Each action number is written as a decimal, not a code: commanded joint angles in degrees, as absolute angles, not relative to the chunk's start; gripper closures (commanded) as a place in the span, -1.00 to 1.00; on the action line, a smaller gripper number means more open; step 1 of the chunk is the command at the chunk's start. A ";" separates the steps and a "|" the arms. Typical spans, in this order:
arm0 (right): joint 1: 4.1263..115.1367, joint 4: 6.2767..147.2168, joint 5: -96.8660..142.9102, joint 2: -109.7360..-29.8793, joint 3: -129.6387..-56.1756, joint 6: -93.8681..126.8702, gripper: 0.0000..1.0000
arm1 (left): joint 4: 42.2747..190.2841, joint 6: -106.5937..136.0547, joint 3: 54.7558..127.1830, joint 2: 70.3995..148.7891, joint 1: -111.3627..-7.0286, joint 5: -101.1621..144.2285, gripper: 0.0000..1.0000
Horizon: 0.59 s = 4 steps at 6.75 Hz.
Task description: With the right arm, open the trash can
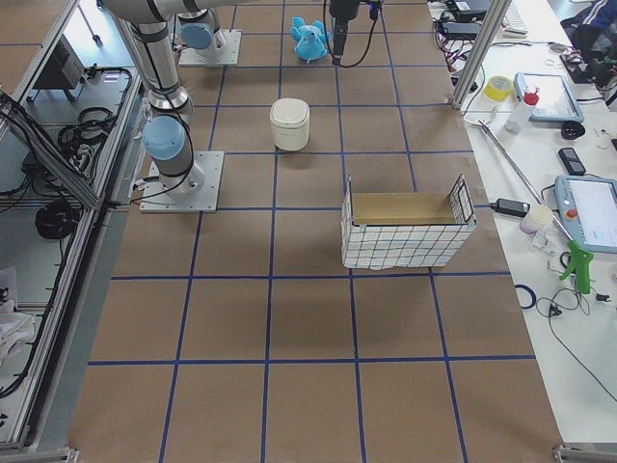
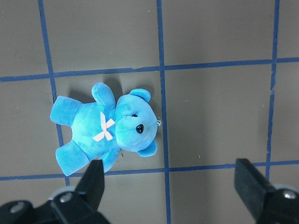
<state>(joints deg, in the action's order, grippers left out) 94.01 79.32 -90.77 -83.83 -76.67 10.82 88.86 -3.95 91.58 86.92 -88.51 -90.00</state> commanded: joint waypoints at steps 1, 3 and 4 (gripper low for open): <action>94.04 80.76 -90.09 -84.28 -76.38 10.81 -1.00 | 88.86 -3.96 91.58 86.92 -88.51 -90.00 -1.00; 94.31 81.91 -90.35 -84.37 -77.17 11.33 -1.00 | 88.86 -3.96 91.58 86.92 -88.51 -89.91 -1.00; 94.31 81.83 -90.35 -84.38 -77.25 11.34 -0.91 | 88.86 -3.96 91.58 86.92 -88.51 -89.91 -1.00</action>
